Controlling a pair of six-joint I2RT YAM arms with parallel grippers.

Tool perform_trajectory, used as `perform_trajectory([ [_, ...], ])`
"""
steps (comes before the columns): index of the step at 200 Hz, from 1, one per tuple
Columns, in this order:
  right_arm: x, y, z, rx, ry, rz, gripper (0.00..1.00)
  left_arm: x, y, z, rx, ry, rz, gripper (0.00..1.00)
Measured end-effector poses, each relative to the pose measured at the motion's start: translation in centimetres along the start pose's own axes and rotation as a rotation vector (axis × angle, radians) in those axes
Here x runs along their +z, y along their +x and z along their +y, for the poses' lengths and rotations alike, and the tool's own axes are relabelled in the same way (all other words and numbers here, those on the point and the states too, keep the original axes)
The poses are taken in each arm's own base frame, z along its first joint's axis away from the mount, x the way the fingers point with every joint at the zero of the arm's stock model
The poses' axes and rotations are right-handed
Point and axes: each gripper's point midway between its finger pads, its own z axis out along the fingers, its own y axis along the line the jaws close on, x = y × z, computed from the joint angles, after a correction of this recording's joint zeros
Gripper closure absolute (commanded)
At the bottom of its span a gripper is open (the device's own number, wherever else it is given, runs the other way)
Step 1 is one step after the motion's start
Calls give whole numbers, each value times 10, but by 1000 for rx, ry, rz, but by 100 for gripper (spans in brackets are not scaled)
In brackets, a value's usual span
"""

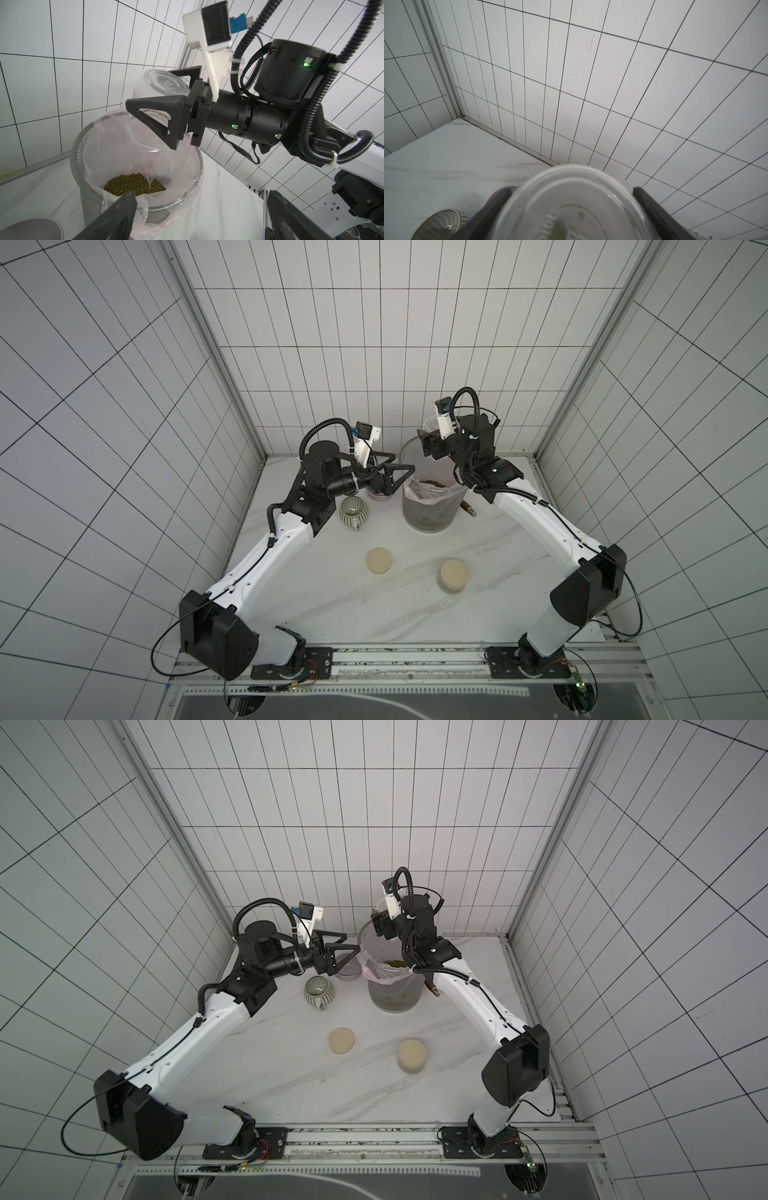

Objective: Empty moldy mung beans from jars
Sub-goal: Pour the moldy mung beans from the jar into the trash bin.

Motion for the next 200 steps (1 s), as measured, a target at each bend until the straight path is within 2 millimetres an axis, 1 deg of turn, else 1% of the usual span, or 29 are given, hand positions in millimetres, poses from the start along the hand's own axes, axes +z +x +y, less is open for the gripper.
perform_trajectory([
  [19,0,-2,4,-32,11,-3,32,-1,5,2,-7,-7,-1,2],
  [43,6,13,3,-80,55,47,31,-5,5,1,-8,-14,-9,2],
  [82,12,40,-6,-127,128,143,30,-10,-2,-5,8,-9,-38,2],
  [103,12,48,-10,-135,159,174,31,-11,-1,-6,7,-8,-41,2],
  [120,10,50,-11,-151,182,190,30,-11,-1,-6,6,-9,-40,2],
  [145,8,46,-3,-201,203,187,30,-11,-1,-6,6,-8,-39,2],
  [164,12,45,3,-246,217,179,30,-11,-1,-6,4,-8,-39,2],
  [178,19,51,8,-284,223,187,29,-11,-1,-6,2,-9,-39,2],
  [200,26,66,17,-354,228,214,27,-12,-2,-6,1,-17,-42,2],
])
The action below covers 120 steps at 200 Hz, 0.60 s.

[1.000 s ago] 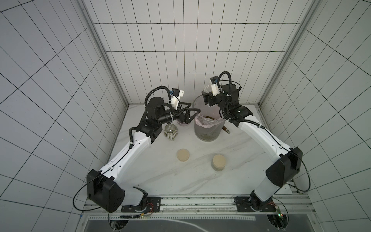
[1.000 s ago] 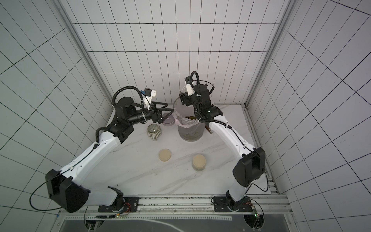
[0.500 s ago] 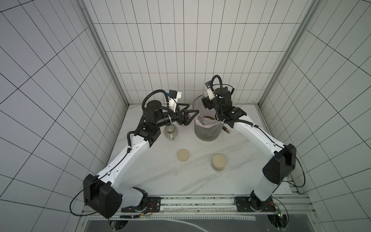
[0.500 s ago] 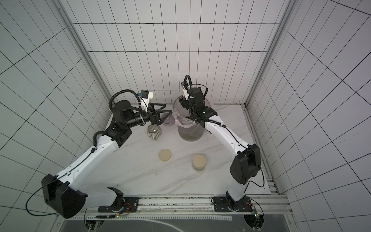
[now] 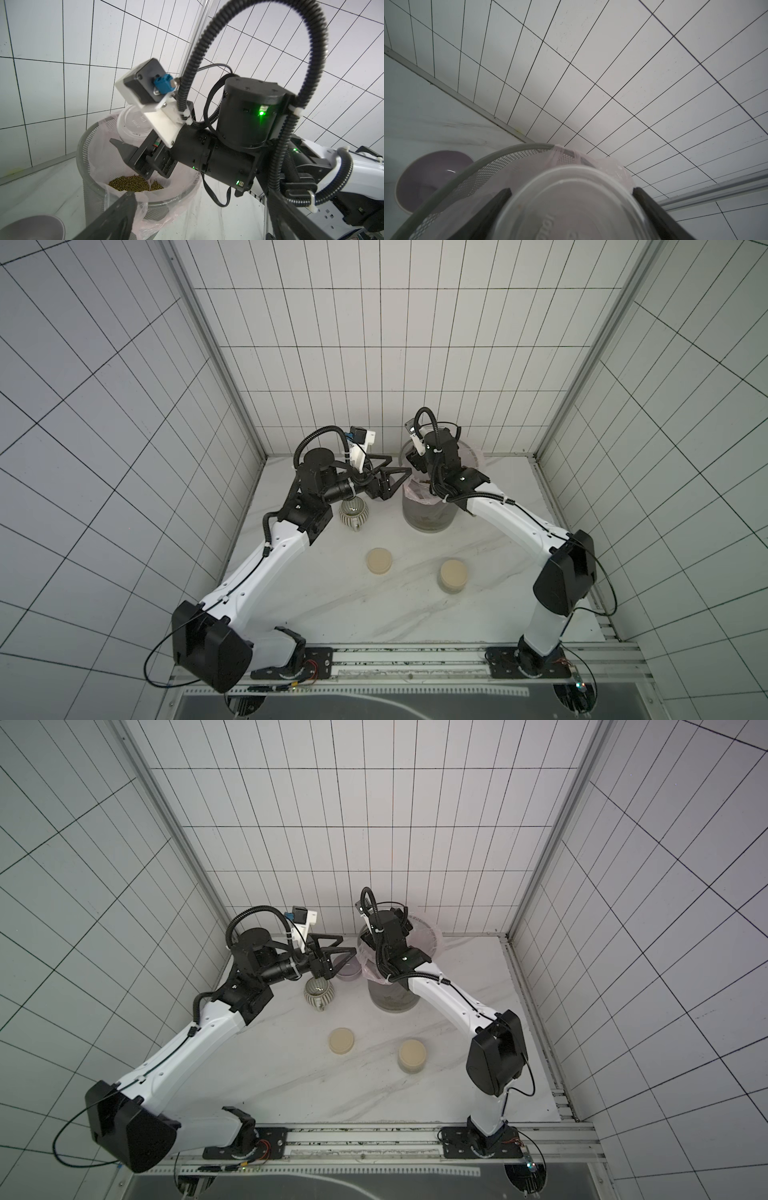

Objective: Empty moldy mung beans from jars
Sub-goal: Pour the moldy mung beans from the jar into the trash bin.

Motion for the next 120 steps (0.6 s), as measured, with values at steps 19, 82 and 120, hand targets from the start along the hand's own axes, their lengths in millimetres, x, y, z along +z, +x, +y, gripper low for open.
perform_trajectory([
  [19,2,10,9,-54,3,14,26,-3,-3,-3,4,-5,-8,2],
  [82,6,24,16,-52,20,27,26,-8,-5,-7,5,-6,-10,2],
  [120,4,22,7,101,-35,12,28,-8,-4,-6,5,-8,-9,2],
])
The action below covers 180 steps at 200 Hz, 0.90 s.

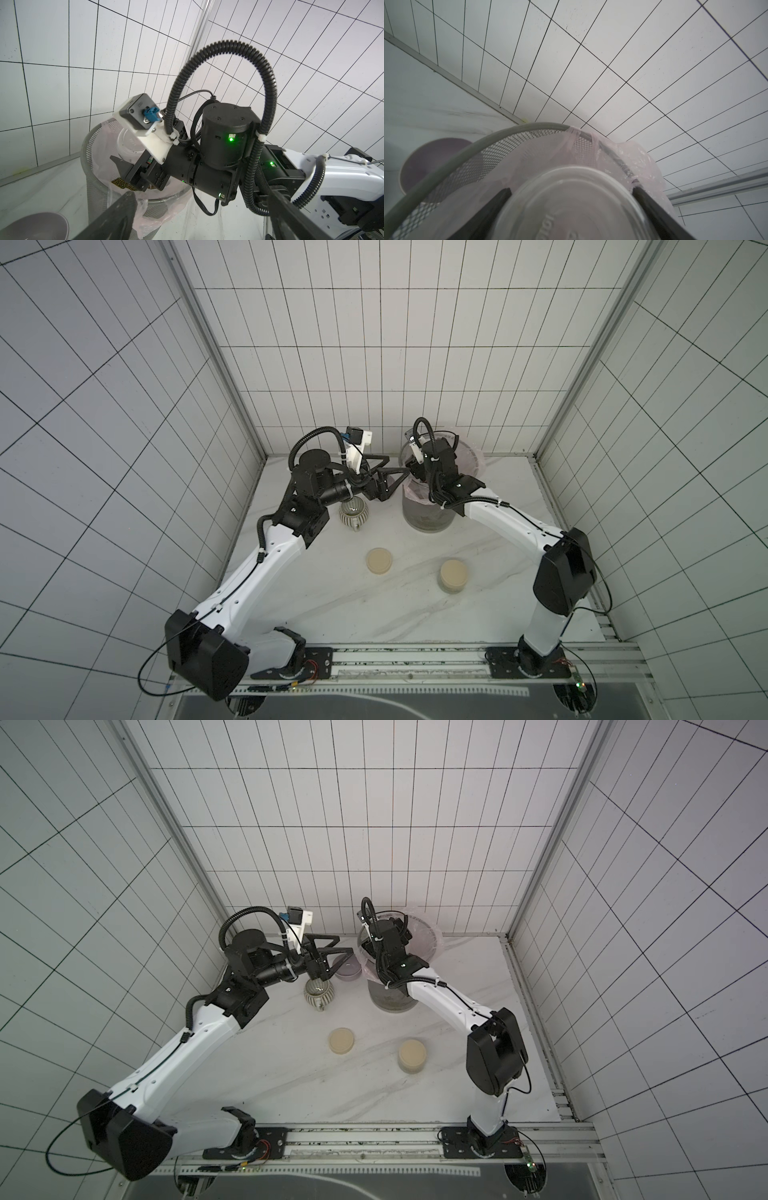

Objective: Empty moldy mung beans from jars
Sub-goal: Pour the moldy mung beans from the jar into the trash bin.

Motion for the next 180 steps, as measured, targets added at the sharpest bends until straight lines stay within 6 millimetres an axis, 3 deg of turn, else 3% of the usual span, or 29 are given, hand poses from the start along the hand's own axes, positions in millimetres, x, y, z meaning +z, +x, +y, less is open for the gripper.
perform_trajectory([
  [32,-12,-19,-31,167,-46,-48,29,0,0,1,3,-5,-2,2],
  [62,-24,-35,-79,395,-95,-115,30,0,-1,2,7,-11,-4,2],
  [83,-26,-34,-115,567,-135,-140,31,0,-1,3,7,-17,-7,2],
  [104,-23,-25,-138,715,-184,-140,31,0,-1,4,7,-20,-8,2],
  [126,-23,-22,-144,836,-266,-137,31,0,-1,5,6,-23,-9,2],
  [180,-36,-43,-135,1040,-538,-199,32,2,-1,6,6,-24,-9,2],
])
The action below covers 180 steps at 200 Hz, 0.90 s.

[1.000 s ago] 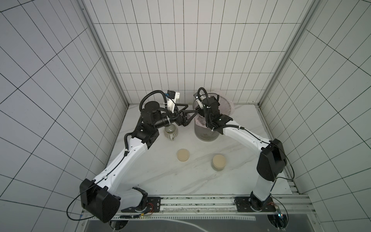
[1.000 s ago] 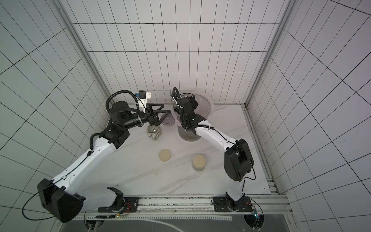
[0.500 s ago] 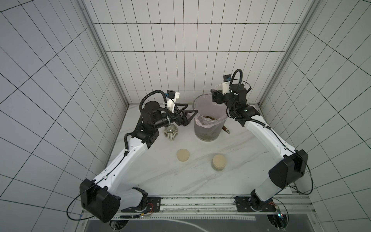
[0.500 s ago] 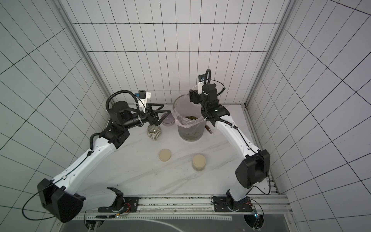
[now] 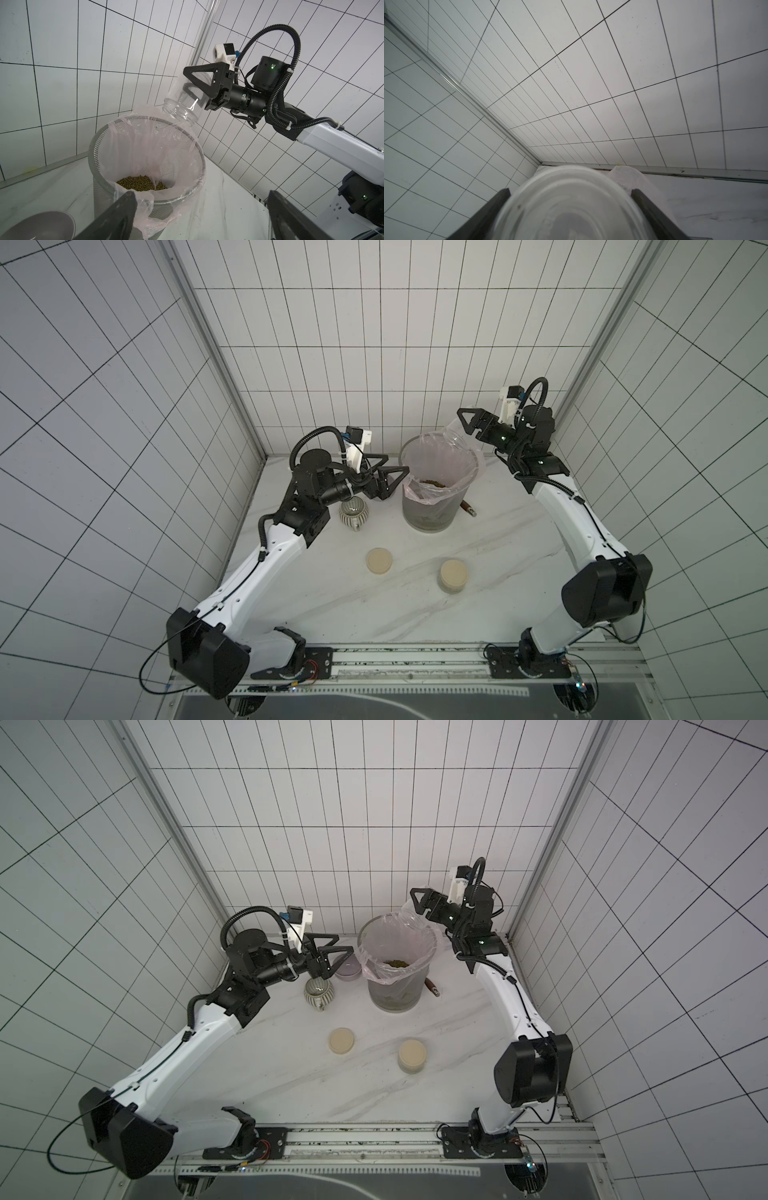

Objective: Empty moldy mung beans from jars
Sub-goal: Pour the moldy mung beans from the jar into the trash bin.

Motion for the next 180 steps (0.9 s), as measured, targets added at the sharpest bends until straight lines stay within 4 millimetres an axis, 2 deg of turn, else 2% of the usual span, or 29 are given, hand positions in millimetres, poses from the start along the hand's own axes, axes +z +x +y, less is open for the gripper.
perform_trajectory([
  [40,-1,2,4,18,-38,23,32,2,-1,1,-1,3,-8,2],
  [83,8,39,3,-122,50,127,32,5,-1,3,-9,6,-12,2],
  [101,14,57,12,-226,91,161,32,6,-1,4,-14,6,-12,2],
  [120,16,66,23,-312,119,154,32,7,0,5,-19,7,-11,2],
  [141,10,67,30,-360,138,120,33,8,1,5,-21,7,-9,2],
  [162,5,51,33,-395,171,53,34,8,1,4,-20,10,-8,2],
  [180,-8,39,37,-422,197,-10,33,8,3,4,-21,9,-1,2],
])
